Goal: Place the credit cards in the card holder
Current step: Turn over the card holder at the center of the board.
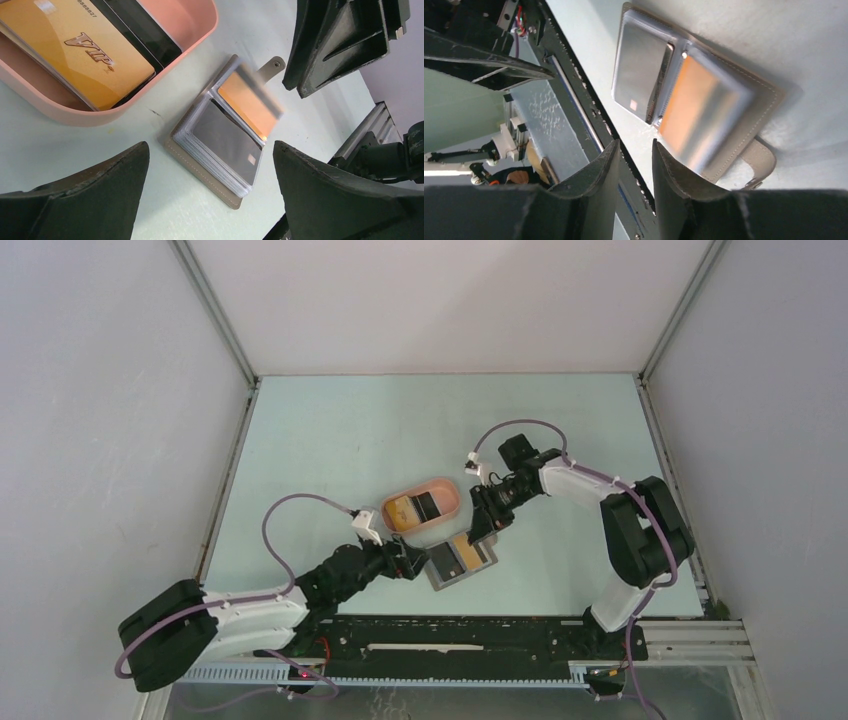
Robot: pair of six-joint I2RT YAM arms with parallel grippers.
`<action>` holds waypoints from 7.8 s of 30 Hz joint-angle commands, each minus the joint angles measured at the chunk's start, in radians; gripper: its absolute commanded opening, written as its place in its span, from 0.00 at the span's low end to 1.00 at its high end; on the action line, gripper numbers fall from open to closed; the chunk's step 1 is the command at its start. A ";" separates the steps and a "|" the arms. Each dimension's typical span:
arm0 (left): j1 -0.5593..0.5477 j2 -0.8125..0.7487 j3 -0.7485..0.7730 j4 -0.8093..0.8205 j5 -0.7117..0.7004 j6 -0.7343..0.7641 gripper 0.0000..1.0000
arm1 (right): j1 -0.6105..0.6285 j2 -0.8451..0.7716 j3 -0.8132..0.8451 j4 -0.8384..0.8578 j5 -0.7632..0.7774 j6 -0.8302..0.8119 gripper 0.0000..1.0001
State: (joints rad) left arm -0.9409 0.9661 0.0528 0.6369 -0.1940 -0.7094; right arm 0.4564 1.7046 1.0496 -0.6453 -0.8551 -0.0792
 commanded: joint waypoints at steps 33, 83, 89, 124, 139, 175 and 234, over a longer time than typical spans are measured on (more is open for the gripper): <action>-0.024 0.128 0.087 0.103 0.025 -0.033 0.98 | 0.011 0.112 0.053 -0.037 0.180 -0.003 0.51; -0.024 0.166 0.107 0.112 0.048 -0.035 0.98 | 0.018 0.096 0.072 -0.085 -0.002 -0.044 0.27; -0.024 0.173 0.108 0.116 0.053 -0.036 0.98 | 0.015 0.108 0.080 -0.105 -0.067 -0.054 0.28; -0.036 0.303 0.136 0.263 0.088 -0.202 0.90 | 0.052 0.126 0.115 -0.133 -0.068 -0.099 0.21; -0.048 0.362 0.159 0.256 0.075 -0.207 0.87 | 0.039 0.142 0.091 -0.065 0.195 -0.036 0.42; -0.055 0.426 0.178 0.294 0.102 -0.219 0.87 | 0.010 0.191 0.099 -0.090 -0.103 -0.021 0.30; 0.119 -0.433 0.167 -0.528 -0.123 0.127 0.81 | 0.087 -0.185 0.390 -0.176 0.012 -0.437 0.78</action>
State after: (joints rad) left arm -0.9028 0.5541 0.1528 0.1528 -0.3580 -0.7013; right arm 0.5400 1.4708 1.3350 -0.7547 -0.7559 -0.3992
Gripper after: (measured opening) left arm 0.800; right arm 0.658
